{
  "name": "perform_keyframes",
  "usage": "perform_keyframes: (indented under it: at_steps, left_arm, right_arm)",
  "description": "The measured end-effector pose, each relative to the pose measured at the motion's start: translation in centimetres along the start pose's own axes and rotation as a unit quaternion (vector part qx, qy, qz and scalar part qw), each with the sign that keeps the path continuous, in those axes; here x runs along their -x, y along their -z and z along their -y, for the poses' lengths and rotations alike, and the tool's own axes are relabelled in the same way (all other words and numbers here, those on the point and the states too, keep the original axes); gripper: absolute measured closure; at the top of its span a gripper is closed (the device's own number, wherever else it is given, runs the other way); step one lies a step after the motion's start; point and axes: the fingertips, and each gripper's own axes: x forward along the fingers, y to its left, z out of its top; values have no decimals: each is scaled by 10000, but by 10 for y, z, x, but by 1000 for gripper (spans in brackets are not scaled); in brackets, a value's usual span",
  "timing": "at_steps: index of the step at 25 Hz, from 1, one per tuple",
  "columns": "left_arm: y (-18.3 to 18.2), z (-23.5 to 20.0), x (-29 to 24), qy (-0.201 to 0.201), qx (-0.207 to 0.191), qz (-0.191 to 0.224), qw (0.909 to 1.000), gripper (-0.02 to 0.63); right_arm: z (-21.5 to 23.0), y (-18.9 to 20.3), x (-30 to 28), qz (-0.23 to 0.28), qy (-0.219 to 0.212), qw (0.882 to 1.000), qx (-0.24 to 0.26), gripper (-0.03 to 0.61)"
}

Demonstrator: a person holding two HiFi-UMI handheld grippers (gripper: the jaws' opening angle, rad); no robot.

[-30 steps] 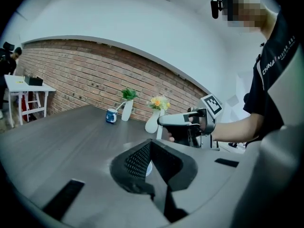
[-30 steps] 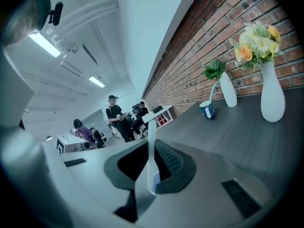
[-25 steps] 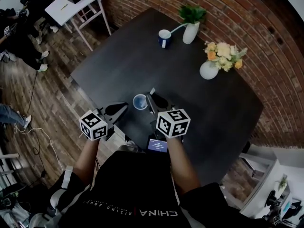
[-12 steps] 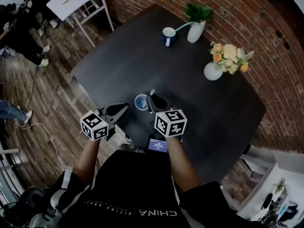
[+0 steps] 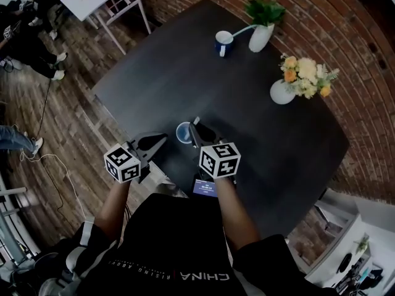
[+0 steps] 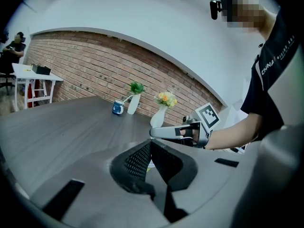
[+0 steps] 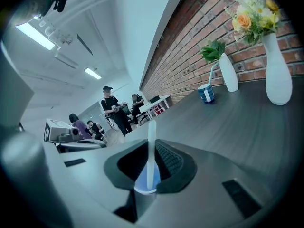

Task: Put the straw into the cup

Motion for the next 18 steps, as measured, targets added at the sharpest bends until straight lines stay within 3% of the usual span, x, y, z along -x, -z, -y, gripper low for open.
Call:
perform_keyframes:
  at_steps: [18]
  left_arm:
    - [3, -5, -11, 43, 110, -53, 9999, 611]
  right_arm:
    - [7, 13, -5, -216, -17, 9998, 12, 531]
